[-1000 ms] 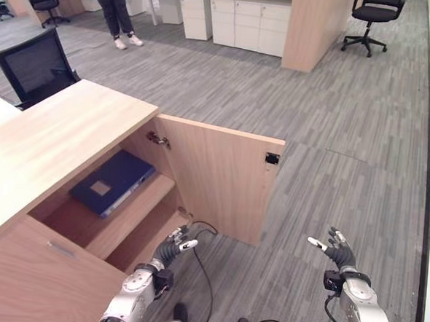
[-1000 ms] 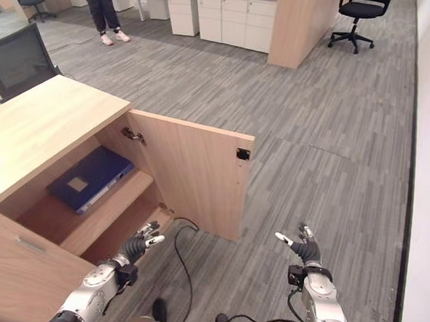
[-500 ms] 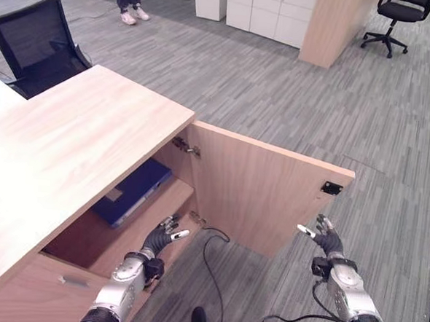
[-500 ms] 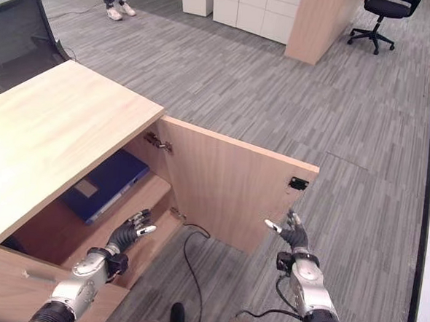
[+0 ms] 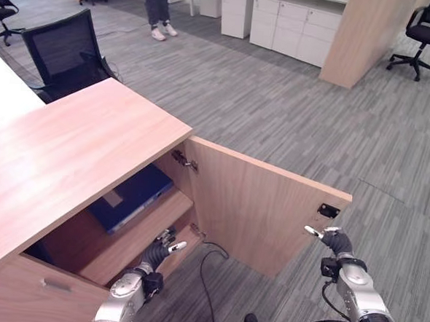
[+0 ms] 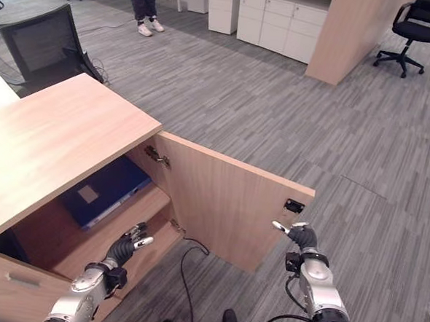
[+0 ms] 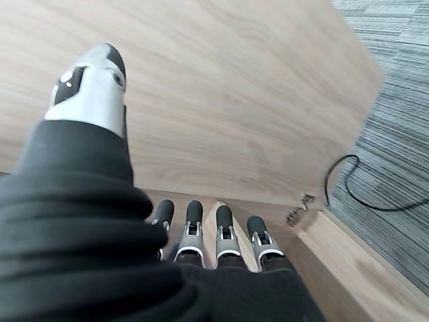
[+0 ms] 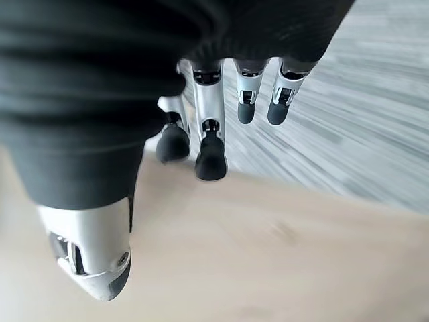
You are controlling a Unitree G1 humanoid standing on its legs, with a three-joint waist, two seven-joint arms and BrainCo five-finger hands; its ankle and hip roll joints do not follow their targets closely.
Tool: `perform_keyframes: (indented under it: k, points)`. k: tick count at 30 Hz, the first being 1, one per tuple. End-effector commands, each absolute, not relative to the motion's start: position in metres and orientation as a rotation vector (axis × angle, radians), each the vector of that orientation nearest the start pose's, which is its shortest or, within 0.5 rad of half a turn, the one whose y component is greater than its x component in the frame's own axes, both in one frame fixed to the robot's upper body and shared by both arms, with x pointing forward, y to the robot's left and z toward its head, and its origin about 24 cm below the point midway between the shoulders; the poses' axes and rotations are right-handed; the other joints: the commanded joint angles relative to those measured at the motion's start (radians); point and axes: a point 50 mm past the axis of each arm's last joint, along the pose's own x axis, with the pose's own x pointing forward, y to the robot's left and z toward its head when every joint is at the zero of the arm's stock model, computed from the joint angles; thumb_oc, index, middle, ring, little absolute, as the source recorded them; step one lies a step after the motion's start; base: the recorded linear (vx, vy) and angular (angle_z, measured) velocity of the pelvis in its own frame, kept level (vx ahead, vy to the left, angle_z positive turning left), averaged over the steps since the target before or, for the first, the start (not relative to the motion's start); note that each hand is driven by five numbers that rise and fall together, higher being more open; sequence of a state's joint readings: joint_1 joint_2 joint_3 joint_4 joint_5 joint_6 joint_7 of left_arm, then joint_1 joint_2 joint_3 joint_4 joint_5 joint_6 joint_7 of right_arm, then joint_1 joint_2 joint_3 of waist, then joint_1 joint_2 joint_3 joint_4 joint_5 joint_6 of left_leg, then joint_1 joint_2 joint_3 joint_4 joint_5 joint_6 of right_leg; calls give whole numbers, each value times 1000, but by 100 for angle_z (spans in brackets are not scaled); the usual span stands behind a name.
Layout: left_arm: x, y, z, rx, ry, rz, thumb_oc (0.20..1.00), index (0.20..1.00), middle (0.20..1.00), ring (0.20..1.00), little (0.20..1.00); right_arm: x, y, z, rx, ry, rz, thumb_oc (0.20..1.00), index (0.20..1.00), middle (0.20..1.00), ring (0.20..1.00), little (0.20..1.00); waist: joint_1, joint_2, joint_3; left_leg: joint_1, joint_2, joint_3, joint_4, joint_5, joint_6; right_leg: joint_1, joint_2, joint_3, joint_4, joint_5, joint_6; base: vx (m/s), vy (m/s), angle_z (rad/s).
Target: Put the empty folder in the office cabinet
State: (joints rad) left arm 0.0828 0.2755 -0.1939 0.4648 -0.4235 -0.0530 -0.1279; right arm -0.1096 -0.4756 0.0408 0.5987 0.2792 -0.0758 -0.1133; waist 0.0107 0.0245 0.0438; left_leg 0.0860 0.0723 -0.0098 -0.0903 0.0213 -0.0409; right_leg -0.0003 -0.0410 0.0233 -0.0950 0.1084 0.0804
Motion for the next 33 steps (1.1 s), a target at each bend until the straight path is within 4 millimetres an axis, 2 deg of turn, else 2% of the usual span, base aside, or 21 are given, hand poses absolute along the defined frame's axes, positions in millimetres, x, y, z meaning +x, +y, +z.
perform_keyframes:
  k: [1,5,11,15,21,26,28,33]
  points:
    - [212,195,-58,-78,434,-135,1000,1000,1000,1000,1000,277,-280,12,-198,189,-279,1000,1000,1000,1000,1000,40,-55,-44,10,-29,44,3,-53,-37,57,-65,-33,29,-100,105,45,-46,10]
    - [210,197,-59,-98,436,-120,1000,1000,1000,1000,1000,278,-282,14,-191,185,-291,1000,1000,1000,1000,1000,46,-53,-50,14,-20,38,3,-53,-45,72,-58,-45,26,-109,98,38,-46,6]
    - [206,198,-62,-117,448,-97,1000,1000,1000,1000,1000,257,-291,-9,-177,285,-333,1000,1000,1000,1000,1000,40,-45,-55,21,-12,21,3,-50,-51,93,-51,-59,29,-125,90,22,-43,10]
    - [205,198,-63,-118,456,-95,1000,1000,1000,1000,1000,256,-291,-12,-176,295,-333,1000,1000,1000,1000,1000,36,-41,-54,22,-10,13,3,-47,-53,99,-48,-63,33,-131,87,-2,-30,6]
    - [206,193,-64,-118,458,-111,1000,1000,1000,1000,1000,261,-272,-13,-166,283,-258,1000,1000,1000,1000,1000,33,-37,-54,16,-8,3,3,-42,-55,99,-48,-62,36,-134,85,-2,-2,1]
    - [207,192,-65,-113,463,-108,1000,1000,1000,1000,1000,263,-248,-13,-142,256,-163,1000,1000,1000,1000,1000,33,-39,-51,6,-6,-4,3,-36,-58,92,-48,-62,43,-135,82,-15,-17,5]
    - [208,193,-65,-111,461,-97,1000,1000,1000,1000,1000,261,-232,-15,-124,251,-92,1000,1000,1000,1000,1000,36,-39,-48,3,-4,-9,3,-32,-63,92,-45,-66,46,-138,79,-15,-37,5]
    - [206,194,-66,-108,466,-87,1000,1000,1000,1000,1000,253,-213,-18,-122,253,9,1000,1000,1000,1000,1000,40,-39,-38,-11,3,-26,3,-20,-73,87,-39,-79,53,-144,74,-20,-48,15]
